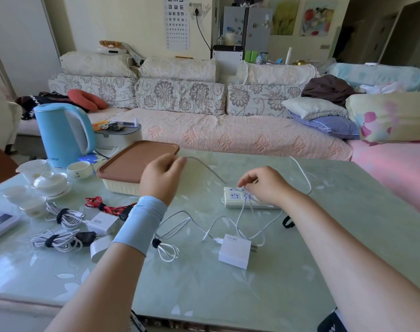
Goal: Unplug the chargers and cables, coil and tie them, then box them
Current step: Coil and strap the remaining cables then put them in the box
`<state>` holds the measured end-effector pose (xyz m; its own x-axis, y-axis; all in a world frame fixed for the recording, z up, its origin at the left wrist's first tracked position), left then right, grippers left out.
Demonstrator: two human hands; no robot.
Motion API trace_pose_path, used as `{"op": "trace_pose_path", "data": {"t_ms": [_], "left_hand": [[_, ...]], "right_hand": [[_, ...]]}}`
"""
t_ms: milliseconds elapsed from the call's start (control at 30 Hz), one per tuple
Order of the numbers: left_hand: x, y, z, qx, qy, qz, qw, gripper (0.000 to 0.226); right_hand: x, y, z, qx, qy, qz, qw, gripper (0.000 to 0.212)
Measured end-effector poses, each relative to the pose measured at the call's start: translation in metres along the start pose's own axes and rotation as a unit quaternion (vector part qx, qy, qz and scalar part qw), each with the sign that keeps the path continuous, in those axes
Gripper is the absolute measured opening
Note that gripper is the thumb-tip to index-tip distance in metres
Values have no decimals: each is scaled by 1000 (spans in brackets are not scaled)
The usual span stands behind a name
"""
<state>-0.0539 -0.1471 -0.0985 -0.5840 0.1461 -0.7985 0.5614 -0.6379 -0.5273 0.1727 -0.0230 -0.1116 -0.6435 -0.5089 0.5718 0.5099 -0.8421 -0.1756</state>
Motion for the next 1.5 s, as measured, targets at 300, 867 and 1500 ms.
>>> {"op": "trace_pose_path", "data": {"t_ms": [300, 867, 1500], "left_hand": [[18, 0, -7, -41, 228, 88, 969, 42], [27, 10, -3, -72, -288, -42, 954, 53], [7, 25, -67, 158, 242, 238, 927, 31]], "right_hand": [[25, 6, -24, 89, 166, 111, 976, 57], [25, 9, -28, 102, 2, 36, 994, 50], [13, 9, -20, 121, 18, 37, 992, 34]]}}
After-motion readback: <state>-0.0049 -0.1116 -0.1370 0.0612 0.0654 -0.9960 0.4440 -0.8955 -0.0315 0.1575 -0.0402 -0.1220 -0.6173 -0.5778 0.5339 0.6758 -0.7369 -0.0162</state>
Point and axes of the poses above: each hand's wrist, its own y-axis away from the middle knuckle, its own z-axis out of the back of the hand, x = y × z, the point moved 5 cm from there along -y, towards the middle knuckle, and after that the axes turned 2 degrees about y, right-handed, at the moved point
